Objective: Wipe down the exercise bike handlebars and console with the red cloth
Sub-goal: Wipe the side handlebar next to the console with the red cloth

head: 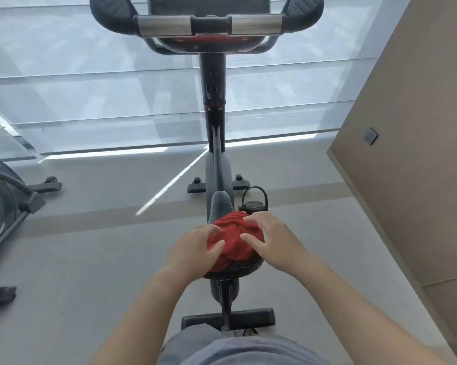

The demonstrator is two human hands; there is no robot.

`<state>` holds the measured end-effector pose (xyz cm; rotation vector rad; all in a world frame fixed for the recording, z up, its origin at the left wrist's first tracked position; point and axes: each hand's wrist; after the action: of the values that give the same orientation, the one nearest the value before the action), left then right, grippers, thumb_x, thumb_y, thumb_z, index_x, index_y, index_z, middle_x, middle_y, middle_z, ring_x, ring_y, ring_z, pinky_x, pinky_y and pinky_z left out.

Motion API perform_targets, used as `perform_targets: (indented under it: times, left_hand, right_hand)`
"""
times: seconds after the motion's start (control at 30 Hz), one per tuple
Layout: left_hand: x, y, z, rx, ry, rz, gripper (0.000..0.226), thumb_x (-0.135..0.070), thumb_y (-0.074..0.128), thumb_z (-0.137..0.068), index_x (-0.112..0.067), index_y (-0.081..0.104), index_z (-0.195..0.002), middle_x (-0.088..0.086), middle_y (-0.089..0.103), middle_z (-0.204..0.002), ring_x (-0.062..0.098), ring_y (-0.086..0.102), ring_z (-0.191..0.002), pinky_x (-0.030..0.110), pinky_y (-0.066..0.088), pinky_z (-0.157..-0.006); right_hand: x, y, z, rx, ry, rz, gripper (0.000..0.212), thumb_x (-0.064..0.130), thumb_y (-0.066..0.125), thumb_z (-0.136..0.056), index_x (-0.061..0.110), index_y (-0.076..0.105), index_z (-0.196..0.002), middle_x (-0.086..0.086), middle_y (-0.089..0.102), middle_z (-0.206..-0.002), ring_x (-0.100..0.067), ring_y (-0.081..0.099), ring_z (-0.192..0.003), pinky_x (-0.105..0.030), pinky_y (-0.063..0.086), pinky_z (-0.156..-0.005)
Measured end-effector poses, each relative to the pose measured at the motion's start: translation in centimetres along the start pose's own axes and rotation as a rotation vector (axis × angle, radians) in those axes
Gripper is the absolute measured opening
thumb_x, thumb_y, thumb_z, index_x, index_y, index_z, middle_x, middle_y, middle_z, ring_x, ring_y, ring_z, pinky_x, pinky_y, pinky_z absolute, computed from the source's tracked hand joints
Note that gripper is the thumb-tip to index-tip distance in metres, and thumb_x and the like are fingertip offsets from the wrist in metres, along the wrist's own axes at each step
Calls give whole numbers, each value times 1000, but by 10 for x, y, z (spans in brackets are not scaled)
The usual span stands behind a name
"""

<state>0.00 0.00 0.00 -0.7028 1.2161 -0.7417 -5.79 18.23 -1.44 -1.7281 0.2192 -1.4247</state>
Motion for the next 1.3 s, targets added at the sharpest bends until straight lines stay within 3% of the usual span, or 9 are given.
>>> perform_targets:
  times: [0.13, 0.37, 0.47, 0.63, 0.83, 0.97, 1.03, 1.13, 1.3]
  left_hand:
    - [12, -12, -14, 43, -49, -27, 30, -37, 50, -92, -29, 56, -120, -7, 57, -122, 13, 54, -109, 30, 43, -90]
    - [37, -31, -28, 62, -82, -76, 34, -41, 49, -92, -30, 53, -124, -10, 54, -125, 11, 53, -111, 33, 44, -93]
    - [43, -25, -28, 106, -94, -63, 33, -40, 49, -92, -30, 54, -123, -10, 55, -125, 11, 54, -108, 31, 45, -91]
    - [42, -17, -31, 124, -101, -34, 32, -41, 49, -92, -31, 55, -121, -11, 56, -123, 10, 54, -108, 33, 46, -91]
    - [41, -10, -36, 93, -129, -6, 29, -39, 49, -92, -31, 56, -119, -11, 57, -121, 10, 55, -107, 30, 46, -89]
    - [50, -13, -37, 106, -102, -1, 27, -39, 50, -91, -32, 57, -116, -12, 57, -119, 8, 55, -104, 29, 46, -88]
    - [56, -19, -45, 116, -74, 1, 27, -39, 50, -91, -32, 57, -116, -12, 56, -120, 7, 56, -101, 28, 46, -88]
    - [65, -33, -58, 159, -3, -11, 29, -37, 50, -92, -31, 56, -120, -12, 55, -123, 7, 55, -102, 23, 42, -84]
    - [90, -65, -69, 174, 92, -12, 29, -36, 49, -93, -32, 55, -120, -13, 55, -124, 8, 54, -105, 29, 44, -90]
  right_hand:
    - [3, 12, -27, 102, -24, 92, 43, 39, 59, -86, 22, 53, -124, 8, 49, -128, -8, 42, -121, -18, 30, -103]
    - [-2, 47, -44, 304, 129, 364, 73, 61, 54, -79, 34, 27, -141, 11, 20, -152, -14, 14, -141, -48, 18, -113]
    - [-7, 52, -43, 295, 131, 380, 73, 60, 56, -78, 35, 28, -141, 11, 18, -153, -15, 15, -141, -45, 20, -112]
    - [-11, 52, -47, 188, 97, 296, 53, 50, 65, -76, 35, 48, -125, 14, 38, -135, -14, 35, -125, -37, 38, -99]
    - [-17, 48, -57, 150, 24, 177, 29, 36, 67, -79, 33, 60, -107, 14, 49, -119, -12, 43, -112, -23, 34, -89]
    - [-21, 51, -56, 272, 67, 236, 64, 53, 65, -74, 41, 41, -132, 13, 32, -143, -14, 26, -132, -40, 31, -107]
    - [-20, 55, -57, 318, 101, 297, 71, 53, 68, -71, 41, 39, -134, 13, 30, -145, -14, 24, -134, -40, 29, -109]
    - [-13, 59, -65, 208, 117, 226, 45, 37, 74, -70, 34, 60, -112, 12, 51, -122, -13, 45, -114, -29, 37, -97]
    - [10, 67, -71, 61, 209, 125, 17, 19, 70, -74, 28, 68, -89, 10, 62, -95, -12, 57, -92, -33, 46, -87]
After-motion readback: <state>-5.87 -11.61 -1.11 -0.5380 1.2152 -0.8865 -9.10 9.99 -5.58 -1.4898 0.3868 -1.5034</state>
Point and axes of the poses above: each hand's wrist, its own z-axis away from the middle knuckle, its own y-axis out of the palm, x = y × z
